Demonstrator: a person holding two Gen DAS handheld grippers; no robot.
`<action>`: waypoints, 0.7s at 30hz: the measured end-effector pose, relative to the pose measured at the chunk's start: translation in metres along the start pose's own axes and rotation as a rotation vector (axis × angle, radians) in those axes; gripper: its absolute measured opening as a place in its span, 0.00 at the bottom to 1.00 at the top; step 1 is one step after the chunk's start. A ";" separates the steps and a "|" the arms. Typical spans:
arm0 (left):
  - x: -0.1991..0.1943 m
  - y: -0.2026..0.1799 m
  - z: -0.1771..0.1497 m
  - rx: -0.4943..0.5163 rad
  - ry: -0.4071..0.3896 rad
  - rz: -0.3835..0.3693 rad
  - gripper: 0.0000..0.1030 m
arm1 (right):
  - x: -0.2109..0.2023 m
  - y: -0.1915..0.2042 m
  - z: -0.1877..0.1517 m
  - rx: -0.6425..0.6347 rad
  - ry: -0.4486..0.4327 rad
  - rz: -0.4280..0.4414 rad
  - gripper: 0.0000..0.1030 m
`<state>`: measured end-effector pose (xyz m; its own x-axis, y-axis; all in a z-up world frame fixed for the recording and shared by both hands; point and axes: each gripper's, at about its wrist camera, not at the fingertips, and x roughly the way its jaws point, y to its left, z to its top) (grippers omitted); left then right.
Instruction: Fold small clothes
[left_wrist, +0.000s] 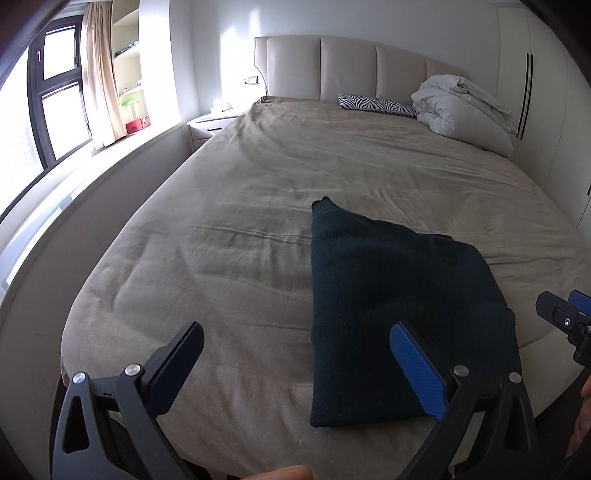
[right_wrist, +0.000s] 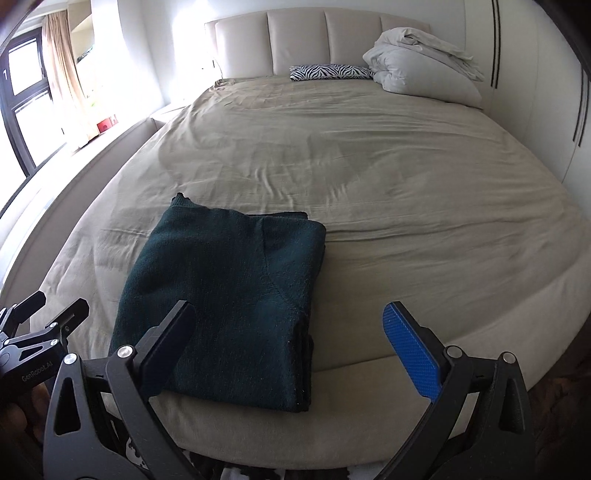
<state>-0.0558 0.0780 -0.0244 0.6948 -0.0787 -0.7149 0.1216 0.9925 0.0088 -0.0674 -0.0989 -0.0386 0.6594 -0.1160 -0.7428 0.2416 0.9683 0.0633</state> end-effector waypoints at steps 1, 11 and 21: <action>0.000 0.000 0.000 -0.001 0.002 -0.002 1.00 | 0.002 0.001 -0.002 -0.003 0.007 -0.003 1.00; 0.004 0.003 -0.003 -0.019 0.016 -0.016 1.00 | 0.011 0.002 -0.009 0.011 0.047 -0.017 1.00; 0.006 0.003 -0.005 -0.024 0.023 -0.015 1.00 | 0.014 0.002 -0.010 0.014 0.055 -0.021 1.00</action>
<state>-0.0553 0.0806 -0.0321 0.6768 -0.0918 -0.7305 0.1148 0.9932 -0.0185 -0.0652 -0.0966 -0.0559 0.6141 -0.1238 -0.7794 0.2653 0.9625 0.0561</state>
